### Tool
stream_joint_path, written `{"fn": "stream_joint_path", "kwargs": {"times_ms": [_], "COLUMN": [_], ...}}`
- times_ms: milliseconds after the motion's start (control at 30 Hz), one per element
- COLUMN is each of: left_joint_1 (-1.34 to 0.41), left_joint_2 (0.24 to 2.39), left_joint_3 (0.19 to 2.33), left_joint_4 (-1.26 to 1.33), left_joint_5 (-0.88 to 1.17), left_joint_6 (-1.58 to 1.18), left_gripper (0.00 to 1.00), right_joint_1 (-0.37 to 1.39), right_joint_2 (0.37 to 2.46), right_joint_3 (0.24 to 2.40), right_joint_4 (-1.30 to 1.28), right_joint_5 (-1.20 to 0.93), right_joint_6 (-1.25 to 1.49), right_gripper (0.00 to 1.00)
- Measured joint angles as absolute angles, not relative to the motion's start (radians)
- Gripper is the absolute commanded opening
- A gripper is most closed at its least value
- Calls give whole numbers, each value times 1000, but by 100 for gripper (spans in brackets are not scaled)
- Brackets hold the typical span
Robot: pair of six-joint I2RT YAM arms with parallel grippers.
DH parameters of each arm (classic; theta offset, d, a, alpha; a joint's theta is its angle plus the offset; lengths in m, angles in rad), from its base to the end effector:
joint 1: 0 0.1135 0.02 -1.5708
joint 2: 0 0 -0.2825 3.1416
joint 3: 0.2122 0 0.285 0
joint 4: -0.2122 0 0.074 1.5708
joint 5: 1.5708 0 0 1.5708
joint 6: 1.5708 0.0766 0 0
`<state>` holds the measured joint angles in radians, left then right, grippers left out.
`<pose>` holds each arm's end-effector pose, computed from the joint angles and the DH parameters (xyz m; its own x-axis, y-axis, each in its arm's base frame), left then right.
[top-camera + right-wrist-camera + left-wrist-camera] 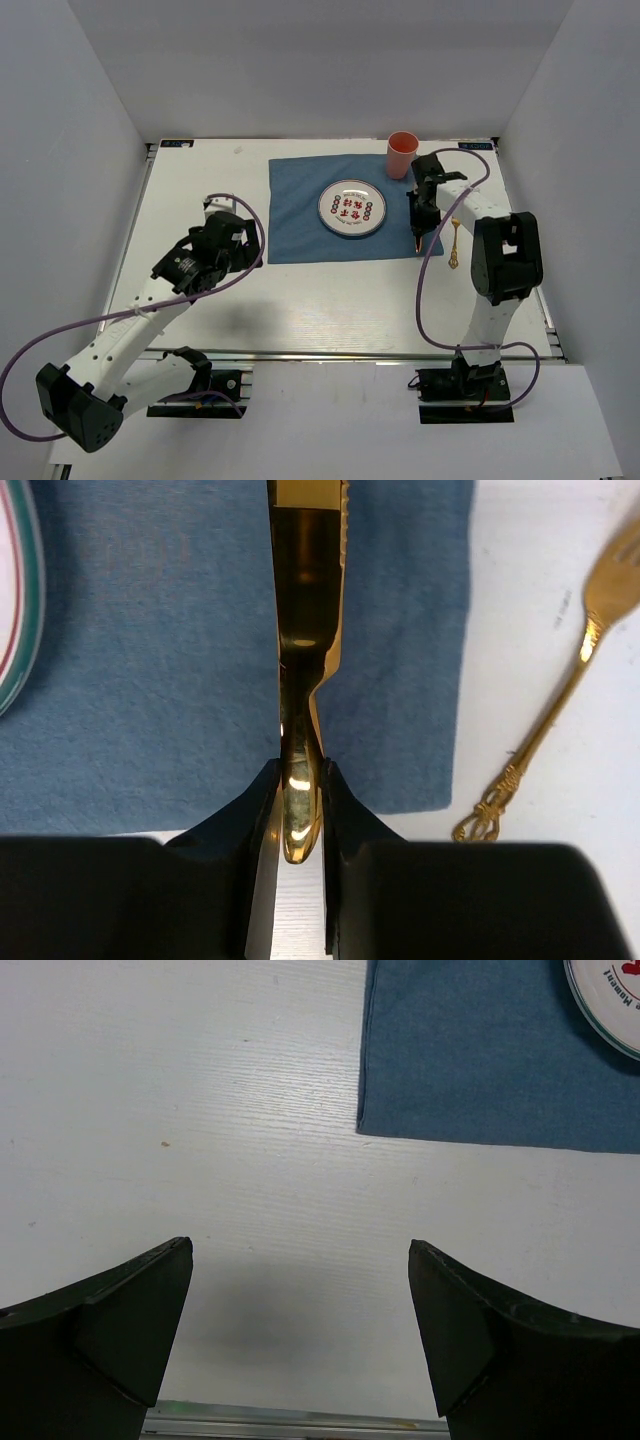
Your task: Set the dinner table for one person
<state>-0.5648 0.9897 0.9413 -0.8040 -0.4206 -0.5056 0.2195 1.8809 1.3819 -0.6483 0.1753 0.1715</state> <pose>0.2202 -0.1025 0.2878 -0.6831 -0.0906 -0.7247 -0.0791 0.9956 -0.0498 0.4333 0.0830 0.1657 -0.9014 -0.0289 -0.4321 0.0095 0.9962 -0.0865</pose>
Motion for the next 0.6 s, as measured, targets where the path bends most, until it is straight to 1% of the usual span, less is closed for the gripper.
{"fn": "stream_joint_path", "kwargs": {"times_ms": [233,600], "left_joint_1": [-565,-565], "left_joint_2": [1020,1042], "left_joint_3": [941,941], "left_joint_4": [-801,-801], "left_joint_5": [-424,-423], "left_joint_6": [-505,-504], "left_gripper": [98,98], "right_joint_1": [233,229], "right_joint_2": [1960,2022], "right_joint_3": [1441,1453], "right_joint_4": [-643,-628], "right_joint_5": [169,174], "right_joint_6": [144,145], "right_gripper": [0,0]}}
